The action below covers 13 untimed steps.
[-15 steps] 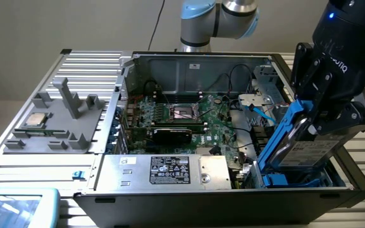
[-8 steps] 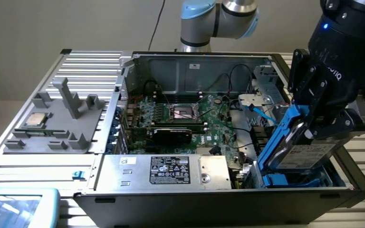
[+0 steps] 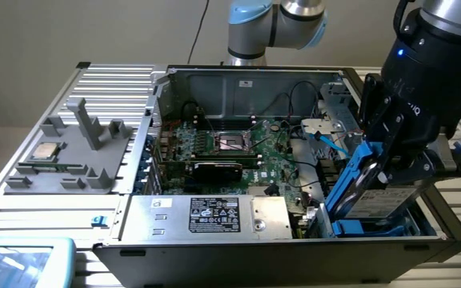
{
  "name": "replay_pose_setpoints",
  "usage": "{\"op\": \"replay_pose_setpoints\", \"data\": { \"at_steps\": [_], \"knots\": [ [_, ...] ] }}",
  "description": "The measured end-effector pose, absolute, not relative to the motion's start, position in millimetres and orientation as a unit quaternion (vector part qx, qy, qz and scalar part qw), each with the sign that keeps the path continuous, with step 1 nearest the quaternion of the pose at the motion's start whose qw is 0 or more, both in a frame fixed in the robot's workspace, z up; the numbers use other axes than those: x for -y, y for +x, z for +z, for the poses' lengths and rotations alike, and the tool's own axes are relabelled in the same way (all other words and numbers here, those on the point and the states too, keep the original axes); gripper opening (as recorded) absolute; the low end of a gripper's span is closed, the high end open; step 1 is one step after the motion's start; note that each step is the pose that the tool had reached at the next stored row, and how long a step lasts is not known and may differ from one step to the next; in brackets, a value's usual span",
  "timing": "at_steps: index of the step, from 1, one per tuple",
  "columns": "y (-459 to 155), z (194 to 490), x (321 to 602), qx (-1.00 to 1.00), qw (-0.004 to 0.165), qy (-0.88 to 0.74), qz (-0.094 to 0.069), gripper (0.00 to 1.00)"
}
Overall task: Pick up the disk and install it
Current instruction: 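Insert the disk into the insertion slot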
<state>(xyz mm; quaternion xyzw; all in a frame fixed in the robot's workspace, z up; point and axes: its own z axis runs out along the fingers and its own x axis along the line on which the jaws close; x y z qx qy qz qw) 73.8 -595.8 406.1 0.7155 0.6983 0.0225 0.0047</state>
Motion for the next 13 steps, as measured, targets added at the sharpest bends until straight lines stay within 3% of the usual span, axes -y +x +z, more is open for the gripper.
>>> {"op": "replay_pose_setpoints", "data": {
  "at_steps": [13],
  "knots": [
    [74, 392, 596, -0.698, 0.003, 0.715, 0.024, 0.37]
  ]
}}
